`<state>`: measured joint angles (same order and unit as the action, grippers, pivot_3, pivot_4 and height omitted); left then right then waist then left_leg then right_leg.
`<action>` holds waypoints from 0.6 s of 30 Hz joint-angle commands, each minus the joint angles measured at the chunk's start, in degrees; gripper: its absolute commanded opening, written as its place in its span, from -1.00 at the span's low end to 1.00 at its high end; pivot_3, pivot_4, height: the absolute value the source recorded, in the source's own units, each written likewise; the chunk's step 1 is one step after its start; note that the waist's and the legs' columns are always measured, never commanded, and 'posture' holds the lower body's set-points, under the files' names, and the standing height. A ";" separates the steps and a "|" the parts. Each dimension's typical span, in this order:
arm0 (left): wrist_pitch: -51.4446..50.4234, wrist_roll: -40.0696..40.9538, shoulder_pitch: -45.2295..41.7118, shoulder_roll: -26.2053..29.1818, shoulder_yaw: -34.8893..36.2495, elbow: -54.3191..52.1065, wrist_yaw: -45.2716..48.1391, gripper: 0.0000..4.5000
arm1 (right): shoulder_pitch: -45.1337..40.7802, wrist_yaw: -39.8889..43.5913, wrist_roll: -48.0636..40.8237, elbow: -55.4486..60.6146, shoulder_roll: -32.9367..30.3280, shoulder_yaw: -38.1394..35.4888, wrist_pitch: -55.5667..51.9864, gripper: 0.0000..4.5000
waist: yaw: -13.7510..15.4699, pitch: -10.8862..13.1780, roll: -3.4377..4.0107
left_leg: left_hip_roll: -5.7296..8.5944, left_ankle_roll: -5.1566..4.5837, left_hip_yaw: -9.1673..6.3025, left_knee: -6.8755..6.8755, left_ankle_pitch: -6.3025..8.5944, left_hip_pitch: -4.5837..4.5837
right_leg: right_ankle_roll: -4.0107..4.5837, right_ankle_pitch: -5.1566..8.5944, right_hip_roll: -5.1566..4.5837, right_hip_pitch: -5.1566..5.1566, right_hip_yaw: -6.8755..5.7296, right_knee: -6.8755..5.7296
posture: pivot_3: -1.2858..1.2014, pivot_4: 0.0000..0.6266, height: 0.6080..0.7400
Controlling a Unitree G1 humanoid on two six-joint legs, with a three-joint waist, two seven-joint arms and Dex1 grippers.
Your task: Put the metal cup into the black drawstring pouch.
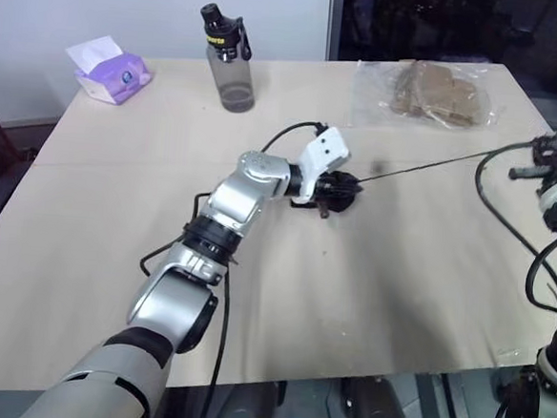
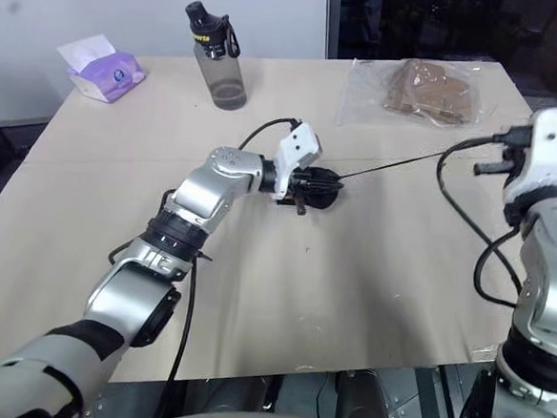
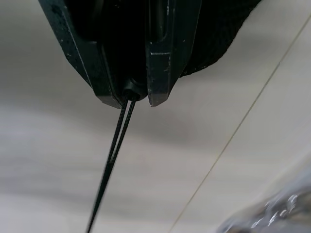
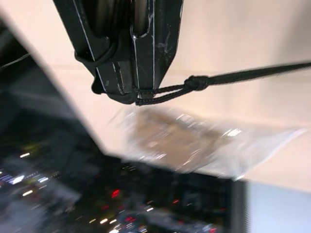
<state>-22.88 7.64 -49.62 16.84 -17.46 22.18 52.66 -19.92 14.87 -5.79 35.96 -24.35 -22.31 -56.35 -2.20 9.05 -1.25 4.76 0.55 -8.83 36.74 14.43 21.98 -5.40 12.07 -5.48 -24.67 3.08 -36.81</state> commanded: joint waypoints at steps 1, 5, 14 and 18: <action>1.27 -0.54 1.02 -3.03 -0.55 -3.14 -1.35 -0.93 | 5.30 0.62 -1.80 3.02 1.87 0.13 4.30 -1.00 | 0.45 0.00 0.00 | 0.02 0.00 -0.01 0.03 0.00 0.04 | -0.01 0.00 -0.02 0.00 -0.02 0.01 | 0.03 -0.52 1.00; -2.71 2.25 0.32 -7.05 2.24 -1.68 -2.47 -0.28 | 11.72 4.00 -3.66 2.21 1.43 3.23 7.57 -0.88 | 0.75 0.00 0.00 | 0.09 -0.08 0.01 0.27 0.04 0.09 | -0.09 -0.04 -0.06 0.10 -0.04 0.03 | 0.03 -0.52 1.00; -11.67 8.63 7.11 -2.12 11.98 -19.92 -6.57 1.00 | 26.83 11.97 -8.41 6.85 -1.89 3.33 14.47 0.85 | -0.18 -0.01 0.02 | -0.05 -0.28 0.04 0.27 0.17 -0.08 | -0.10 -0.04 0.05 0.18 0.00 -0.01 | 0.03 -0.52 1.00; -8.03 12.01 17.24 1.50 21.44 -30.59 -9.82 1.00 | 36.26 16.42 -12.57 11.40 -1.14 -0.55 21.36 0.98 | 0.05 -0.03 0.04 | -0.09 -0.27 -0.01 0.24 0.17 -0.11 | -0.11 -0.04 0.04 0.23 -0.01 0.04 | 0.03 -0.52 1.00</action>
<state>-32.22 18.21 -33.59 16.93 0.65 -3.43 43.66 15.45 29.87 -16.51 44.32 -25.68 -19.85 -38.15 -2.15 9.03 -1.21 4.66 0.31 -8.84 36.97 14.58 21.87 -5.50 12.03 -5.43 -24.44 3.06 -36.76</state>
